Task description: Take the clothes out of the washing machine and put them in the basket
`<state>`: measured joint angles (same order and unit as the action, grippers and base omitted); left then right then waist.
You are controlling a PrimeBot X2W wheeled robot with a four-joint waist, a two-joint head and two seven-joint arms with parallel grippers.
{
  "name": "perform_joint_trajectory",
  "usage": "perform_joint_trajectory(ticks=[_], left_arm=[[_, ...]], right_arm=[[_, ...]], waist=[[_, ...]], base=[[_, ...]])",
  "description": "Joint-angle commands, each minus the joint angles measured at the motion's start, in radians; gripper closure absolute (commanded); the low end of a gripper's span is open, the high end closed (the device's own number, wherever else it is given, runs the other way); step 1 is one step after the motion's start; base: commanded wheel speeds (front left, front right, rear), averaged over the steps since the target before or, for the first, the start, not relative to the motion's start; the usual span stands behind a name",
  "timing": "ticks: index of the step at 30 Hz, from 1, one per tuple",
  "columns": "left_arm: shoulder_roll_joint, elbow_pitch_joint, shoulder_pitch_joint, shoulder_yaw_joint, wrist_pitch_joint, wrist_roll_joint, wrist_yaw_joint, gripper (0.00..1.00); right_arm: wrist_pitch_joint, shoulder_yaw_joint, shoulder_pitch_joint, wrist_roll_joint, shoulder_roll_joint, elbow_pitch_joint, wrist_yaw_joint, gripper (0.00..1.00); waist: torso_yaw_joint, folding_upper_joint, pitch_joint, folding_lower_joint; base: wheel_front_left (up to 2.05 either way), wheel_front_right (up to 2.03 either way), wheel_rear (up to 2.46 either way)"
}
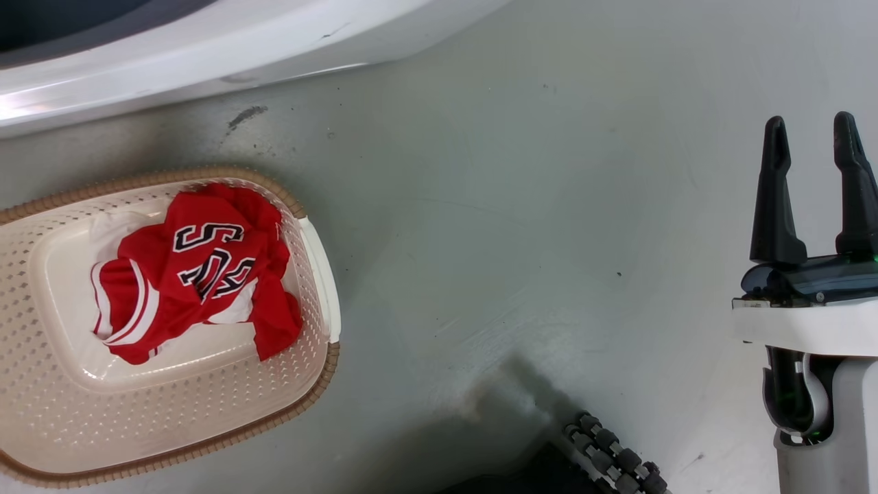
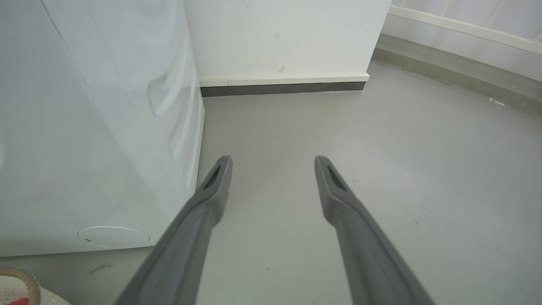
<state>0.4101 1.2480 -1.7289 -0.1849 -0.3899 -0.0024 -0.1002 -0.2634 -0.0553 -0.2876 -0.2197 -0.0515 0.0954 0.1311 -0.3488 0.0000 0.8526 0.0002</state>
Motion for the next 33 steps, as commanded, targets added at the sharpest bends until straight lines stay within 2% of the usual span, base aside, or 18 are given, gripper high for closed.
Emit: perform_joint_trajectory(ticks=[1, 17, 18, 19, 33], left_arm=[[0.006, 0.003, -0.013, -0.006, -0.005, 0.006, 0.002, 0.0], [0.008, 0.026, 0.018, -0.046, -0.029, -0.003, 0.013, 0.0], [0.011, 0.022, 0.016, -0.051, -0.018, 0.002, 0.013, 0.33], [0.012, 0.022, 0.015, -0.051, -0.015, -0.002, 0.012, 1.0], [0.016, -0.004, 0.016, -0.071, 0.134, -0.018, 0.016, 1.0]], right_arm=[[-0.002, 0.0, -0.015, -0.007, 0.002, 0.007, -0.001, 0.0], [-0.002, 0.009, -0.018, -0.013, 0.002, 0.014, -0.001, 0.0], [-0.002, 0.008, -0.018, -0.013, 0.002, 0.014, -0.001, 0.0], [-0.002, 0.007, -0.019, -0.013, 0.002, 0.014, -0.001, 0.0], [-0.002, 0.0, -0.018, 0.007, 0.002, 0.003, -0.001, 0.0]], waist=[[-0.004, 0.0, 0.008, -0.0002], [-0.006, 0.0, 0.038, -0.0002], [-0.005, 0.0, 0.039, -0.0002], [-0.005, 0.0, 0.039, -0.0002], [0.018, 0.0, -0.021, -0.0002]], base=[[0.0, 0.0, 0.0], [0.0, 0.0, 0.0], [0.0, 0.0, 0.0], [0.0, 0.0, 0.0], [0.0, 0.0, 0.0]])
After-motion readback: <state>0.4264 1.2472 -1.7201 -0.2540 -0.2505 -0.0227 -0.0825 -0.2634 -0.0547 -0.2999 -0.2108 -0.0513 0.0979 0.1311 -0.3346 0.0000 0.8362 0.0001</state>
